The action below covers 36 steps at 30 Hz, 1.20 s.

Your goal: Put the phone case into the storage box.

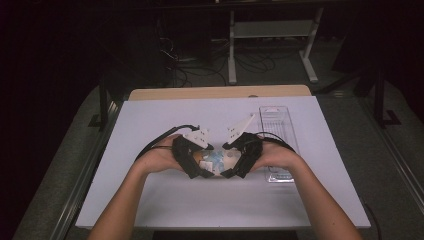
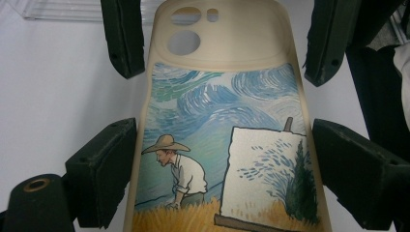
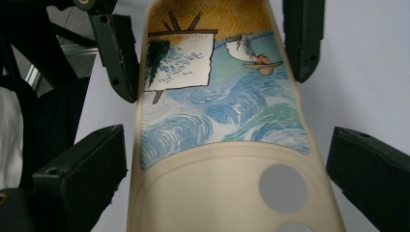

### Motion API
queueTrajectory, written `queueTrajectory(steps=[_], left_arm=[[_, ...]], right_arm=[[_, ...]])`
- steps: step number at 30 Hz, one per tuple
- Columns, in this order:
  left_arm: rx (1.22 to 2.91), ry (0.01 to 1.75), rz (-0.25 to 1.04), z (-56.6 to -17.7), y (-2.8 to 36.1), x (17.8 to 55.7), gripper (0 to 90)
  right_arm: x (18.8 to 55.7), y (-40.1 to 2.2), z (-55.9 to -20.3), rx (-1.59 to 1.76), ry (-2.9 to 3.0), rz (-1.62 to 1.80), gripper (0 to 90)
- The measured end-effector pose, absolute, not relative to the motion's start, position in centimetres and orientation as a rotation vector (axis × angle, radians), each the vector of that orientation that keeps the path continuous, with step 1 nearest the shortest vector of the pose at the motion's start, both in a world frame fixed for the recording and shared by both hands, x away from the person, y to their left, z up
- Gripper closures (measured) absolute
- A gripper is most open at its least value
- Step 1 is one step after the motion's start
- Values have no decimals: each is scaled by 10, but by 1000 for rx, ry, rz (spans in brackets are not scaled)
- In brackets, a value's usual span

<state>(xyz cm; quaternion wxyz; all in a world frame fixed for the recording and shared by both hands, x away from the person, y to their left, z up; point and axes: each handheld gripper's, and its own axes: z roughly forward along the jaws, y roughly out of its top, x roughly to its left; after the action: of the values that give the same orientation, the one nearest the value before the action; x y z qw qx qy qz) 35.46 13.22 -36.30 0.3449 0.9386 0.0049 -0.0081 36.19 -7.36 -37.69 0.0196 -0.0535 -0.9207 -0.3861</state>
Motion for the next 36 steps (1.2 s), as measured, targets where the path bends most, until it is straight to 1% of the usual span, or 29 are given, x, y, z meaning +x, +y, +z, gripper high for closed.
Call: queueTrajectory(steps=[12,14,18,36], left_arm=[[2443,-1,-4,-363,130,354,114],[2442,-4,-8,-363,130,354,115],[2445,-10,-7,-363,130,354,114],[2456,-35,13,-365,128,352,111]], right_arm=[[360,-66,-383,-132,-2867,-1133,7],[360,-65,-383,-125,-2870,-1129,41],[360,-65,-383,-127,-2876,-1130,64],[359,-66,-383,-106,-2890,-1099,103]])
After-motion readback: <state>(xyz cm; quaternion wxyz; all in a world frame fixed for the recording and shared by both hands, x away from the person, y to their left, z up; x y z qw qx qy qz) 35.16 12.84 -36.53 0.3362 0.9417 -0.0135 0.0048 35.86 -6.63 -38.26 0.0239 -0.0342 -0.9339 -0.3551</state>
